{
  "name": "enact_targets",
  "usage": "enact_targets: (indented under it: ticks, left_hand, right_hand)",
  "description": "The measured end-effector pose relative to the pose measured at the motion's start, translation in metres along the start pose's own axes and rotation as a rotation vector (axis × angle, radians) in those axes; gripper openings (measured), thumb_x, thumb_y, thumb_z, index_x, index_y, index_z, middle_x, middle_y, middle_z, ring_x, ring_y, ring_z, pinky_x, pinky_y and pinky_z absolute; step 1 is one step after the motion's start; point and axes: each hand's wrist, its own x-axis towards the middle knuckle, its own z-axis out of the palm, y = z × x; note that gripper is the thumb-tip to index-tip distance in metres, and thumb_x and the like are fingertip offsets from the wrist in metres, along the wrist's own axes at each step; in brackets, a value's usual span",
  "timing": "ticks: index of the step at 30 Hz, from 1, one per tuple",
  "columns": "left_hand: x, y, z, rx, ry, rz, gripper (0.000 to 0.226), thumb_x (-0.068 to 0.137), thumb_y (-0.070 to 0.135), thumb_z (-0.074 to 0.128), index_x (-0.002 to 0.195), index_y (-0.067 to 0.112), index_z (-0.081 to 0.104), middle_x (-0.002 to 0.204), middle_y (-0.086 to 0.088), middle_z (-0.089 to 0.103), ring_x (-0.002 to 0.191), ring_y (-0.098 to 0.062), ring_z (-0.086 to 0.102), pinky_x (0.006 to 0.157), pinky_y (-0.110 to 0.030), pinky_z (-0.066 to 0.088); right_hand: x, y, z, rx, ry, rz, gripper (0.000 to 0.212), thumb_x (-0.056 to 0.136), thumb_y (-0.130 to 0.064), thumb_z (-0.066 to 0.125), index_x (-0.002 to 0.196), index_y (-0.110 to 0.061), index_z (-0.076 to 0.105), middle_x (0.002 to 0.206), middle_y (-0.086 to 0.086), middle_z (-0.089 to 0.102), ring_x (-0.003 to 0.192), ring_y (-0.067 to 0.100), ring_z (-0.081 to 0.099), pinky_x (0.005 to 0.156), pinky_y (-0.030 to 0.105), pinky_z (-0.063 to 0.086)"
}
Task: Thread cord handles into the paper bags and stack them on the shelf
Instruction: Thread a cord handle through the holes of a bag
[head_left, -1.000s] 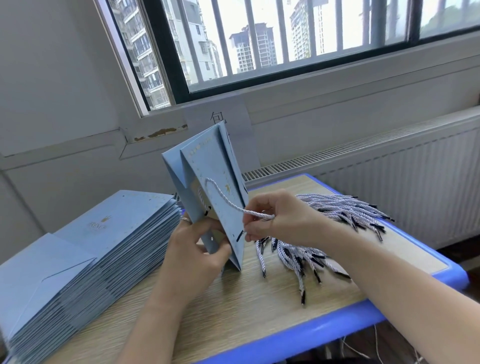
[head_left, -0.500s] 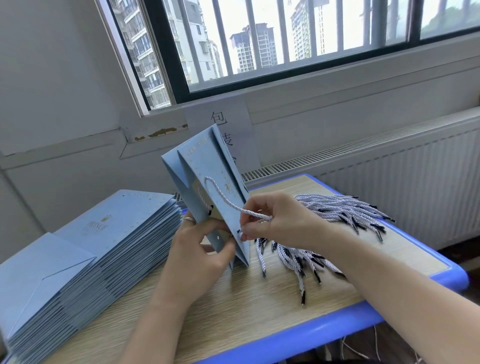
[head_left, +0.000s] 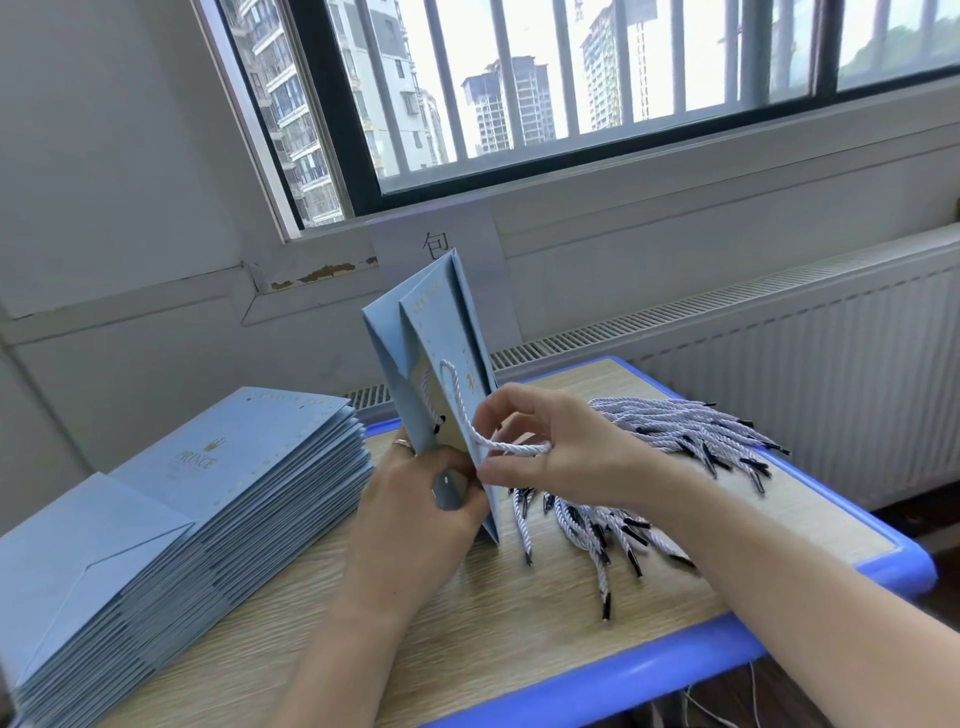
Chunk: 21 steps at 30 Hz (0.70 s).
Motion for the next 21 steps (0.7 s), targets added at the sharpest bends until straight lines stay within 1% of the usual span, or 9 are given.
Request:
enact_targets:
  ticks: [1, 2, 3, 5, 9, 12, 14, 17, 21]
  left_hand:
    - [-0.0003, 0.0008, 0.0015, 0.011, -0.020, -0.019, 0.019, 0.069, 0.049, 0.061, 0.081, 0.036, 0.068, 0.091, 0.004, 0.058, 0.082, -0.015, 0.060, 0.071, -0.039, 0.058]
    - [-0.0001, 0.0014, 0.0029, 0.040, -0.036, -0.021, 0.011, 0.071, 0.044, 0.063, 0.076, 0.034, 0.065, 0.088, 0.002, 0.056, 0.078, -0.014, 0.059, 0.070, -0.034, 0.056]
    - [-0.0005, 0.0027, 0.0037, 0.063, -0.048, -0.015, 0.007, 0.074, 0.036, 0.066, 0.070, 0.033, 0.061, 0.084, 0.001, 0.055, 0.074, -0.011, 0.056, 0.067, -0.026, 0.053]
    - [-0.0020, 0.0044, 0.0057, 0.120, -0.078, 0.018, 0.021, 0.078, 0.022, 0.068, 0.067, 0.033, 0.055, 0.078, 0.002, 0.053, 0.067, -0.007, 0.052, 0.058, -0.013, 0.040]
    - [-0.0034, 0.0044, 0.0054, 0.100, -0.168, -0.005, 0.034, 0.078, 0.014, 0.068, 0.065, 0.040, 0.051, 0.072, 0.003, 0.056, 0.063, -0.002, 0.052, 0.055, -0.008, 0.038]
    - [-0.0033, 0.0003, 0.0025, 0.092, -0.108, 0.015, 0.027, 0.077, 0.017, 0.071, 0.073, 0.041, 0.059, 0.078, 0.004, 0.057, 0.069, -0.004, 0.054, 0.059, -0.010, 0.042]
    - [-0.0037, -0.0008, 0.0018, 0.066, -0.074, 0.036, 0.018, 0.078, 0.016, 0.072, 0.082, 0.032, 0.065, 0.084, 0.004, 0.058, 0.076, -0.004, 0.055, 0.063, -0.012, 0.045]
    - [-0.0040, 0.0003, 0.0041, 0.065, -0.066, 0.079, 0.011, 0.083, 0.016, 0.068, 0.081, 0.026, 0.065, 0.082, 0.006, 0.058, 0.081, -0.005, 0.055, 0.067, -0.013, 0.046]
    - [-0.0022, 0.0013, 0.0095, 0.085, -0.005, 0.080, 0.007, 0.085, 0.017, 0.065, 0.082, 0.021, 0.069, 0.079, 0.007, 0.058, 0.079, -0.006, 0.055, 0.069, -0.024, 0.050]
  right_hand:
    - [0.0003, 0.0002, 0.0001, -0.027, 0.013, -0.016, 0.031, 0.079, -0.020, 0.083, 0.100, -0.029, 0.062, 0.099, -0.017, 0.064, 0.089, 0.003, 0.062, 0.081, 0.028, 0.053]
    - [0.0007, 0.0007, 0.0003, -0.050, 0.034, -0.032, 0.038, 0.077, -0.024, 0.086, 0.105, -0.029, 0.060, 0.105, -0.017, 0.061, 0.093, 0.004, 0.061, 0.083, 0.031, 0.054]
    - [0.0011, 0.0012, 0.0006, -0.065, 0.060, -0.045, 0.044, 0.075, -0.026, 0.087, 0.109, -0.029, 0.058, 0.111, -0.015, 0.059, 0.096, 0.006, 0.061, 0.084, 0.034, 0.055]
    - [0.0017, 0.0017, 0.0014, -0.072, 0.106, -0.066, 0.052, 0.073, -0.027, 0.089, 0.113, -0.029, 0.056, 0.117, -0.011, 0.057, 0.098, 0.008, 0.061, 0.082, 0.036, 0.056]
    - [0.0020, 0.0017, 0.0022, -0.072, 0.112, -0.087, 0.052, 0.075, -0.023, 0.087, 0.114, -0.030, 0.054, 0.119, -0.013, 0.056, 0.096, 0.003, 0.060, 0.077, 0.030, 0.056]
    - [0.0017, 0.0031, 0.0020, -0.082, 0.105, -0.101, 0.048, 0.078, -0.022, 0.085, 0.114, -0.032, 0.053, 0.120, -0.013, 0.055, 0.099, 0.006, 0.060, 0.076, 0.033, 0.058]
    - [0.0012, 0.0030, 0.0021, -0.087, 0.104, -0.107, 0.049, 0.079, -0.023, 0.084, 0.116, -0.031, 0.052, 0.122, -0.011, 0.055, 0.100, 0.008, 0.062, 0.075, 0.035, 0.059]
    - [0.0009, 0.0017, 0.0023, -0.110, 0.106, -0.125, 0.049, 0.077, -0.025, 0.085, 0.114, -0.030, 0.052, 0.117, -0.016, 0.055, 0.097, 0.008, 0.063, 0.072, 0.032, 0.058]
    - [0.0015, 0.0004, 0.0024, -0.111, 0.107, -0.134, 0.048, 0.077, -0.026, 0.085, 0.112, -0.033, 0.053, 0.113, -0.018, 0.055, 0.094, 0.008, 0.064, 0.070, 0.028, 0.055]
